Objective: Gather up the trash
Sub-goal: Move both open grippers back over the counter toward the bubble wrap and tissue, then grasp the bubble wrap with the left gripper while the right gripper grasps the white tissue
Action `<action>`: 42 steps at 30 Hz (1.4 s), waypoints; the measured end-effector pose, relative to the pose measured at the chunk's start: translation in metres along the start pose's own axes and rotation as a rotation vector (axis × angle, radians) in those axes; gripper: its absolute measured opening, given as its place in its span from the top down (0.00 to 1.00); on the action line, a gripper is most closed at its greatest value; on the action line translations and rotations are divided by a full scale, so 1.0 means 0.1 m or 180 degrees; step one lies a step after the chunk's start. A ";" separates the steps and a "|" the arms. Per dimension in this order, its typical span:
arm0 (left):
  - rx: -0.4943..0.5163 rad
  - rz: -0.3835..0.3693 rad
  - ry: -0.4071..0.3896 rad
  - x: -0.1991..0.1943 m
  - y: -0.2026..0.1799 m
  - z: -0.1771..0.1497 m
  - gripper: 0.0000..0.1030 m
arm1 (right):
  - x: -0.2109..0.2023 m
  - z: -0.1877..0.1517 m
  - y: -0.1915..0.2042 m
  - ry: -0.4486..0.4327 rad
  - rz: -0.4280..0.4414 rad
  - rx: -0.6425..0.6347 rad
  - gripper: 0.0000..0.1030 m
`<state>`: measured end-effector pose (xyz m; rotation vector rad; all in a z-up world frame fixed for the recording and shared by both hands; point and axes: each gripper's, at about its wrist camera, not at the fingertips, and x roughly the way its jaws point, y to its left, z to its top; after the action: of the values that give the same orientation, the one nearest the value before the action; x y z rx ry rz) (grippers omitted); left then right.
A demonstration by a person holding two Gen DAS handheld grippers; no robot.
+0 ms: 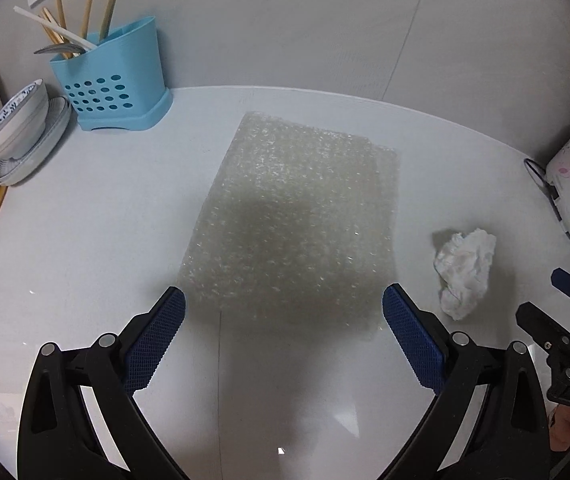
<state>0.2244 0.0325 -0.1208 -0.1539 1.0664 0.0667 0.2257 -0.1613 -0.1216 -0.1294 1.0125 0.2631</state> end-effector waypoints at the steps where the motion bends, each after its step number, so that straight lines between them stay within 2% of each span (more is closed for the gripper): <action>1: -0.0014 0.0007 0.0013 0.06 0.02 0.04 0.06 | 0.05 0.03 -0.01 0.0010 0.0002 0.0001 0.07; 10: -0.0111 0.0154 0.0231 0.59 0.12 0.28 0.06 | 0.46 0.17 -0.13 0.0200 0.0033 0.0118 0.08; 14: -0.0091 0.0223 0.0346 0.76 0.08 0.34 0.06 | 0.61 0.20 -0.10 0.0274 0.0085 0.0102 0.18; 17: -0.0112 0.0265 0.0423 0.85 0.07 0.34 0.10 | 0.70 0.19 -0.06 0.0354 0.0122 0.0084 0.25; 19: -0.0091 0.0310 0.0469 0.90 0.05 0.33 0.11 | 0.74 0.18 -0.03 0.0380 0.0170 0.0058 0.31; 21: -0.0082 0.0341 0.0484 0.90 0.03 0.33 0.12 | 0.79 0.16 -0.01 0.0431 0.0191 0.0000 0.42; 26: -0.0084 0.0337 0.0542 0.87 -0.03 0.31 0.26 | 0.84 0.12 -0.01 0.0506 0.0243 -0.0001 0.57; 28: -0.0112 0.0338 0.0568 0.85 -0.06 0.30 0.33 | 0.83 0.12 0.00 0.0505 0.0232 -0.0034 0.66; 29: -0.0117 0.0338 0.0580 0.84 -0.07 0.31 0.35 | 0.83 0.12 0.00 0.0504 0.0227 -0.0051 0.73; 32: -0.0067 0.0378 0.0580 0.82 -0.12 0.30 0.56 | 0.84 0.12 0.00 0.0523 0.0218 -0.0086 0.91; 33: -0.0038 0.0390 0.0574 0.81 -0.16 0.36 0.70 | 0.84 0.11 -0.01 0.0536 0.0236 -0.0078 0.93; 34: -0.0019 0.0405 0.0571 0.80 -0.18 0.36 0.79 | 0.84 0.11 -0.02 0.0539 0.0243 -0.0069 0.94; 36: -0.0030 0.0393 0.0588 0.79 -0.18 0.36 0.86 | 0.82 0.10 -0.02 0.0528 0.0235 -0.0073 0.95; 39: -0.0123 0.0307 0.0632 0.72 -0.20 0.36 0.89 | 0.76 0.09 -0.04 0.0481 0.0201 -0.0086 0.96; 42: -0.0184 0.0293 0.0553 0.60 -0.17 0.29 0.90 | 0.66 0.10 -0.05 0.0413 0.0182 -0.0090 0.96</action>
<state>0.2805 0.0196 -0.1578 -0.1648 1.2455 0.1695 0.2687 -0.1532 -0.1728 -0.1448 1.1425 0.3245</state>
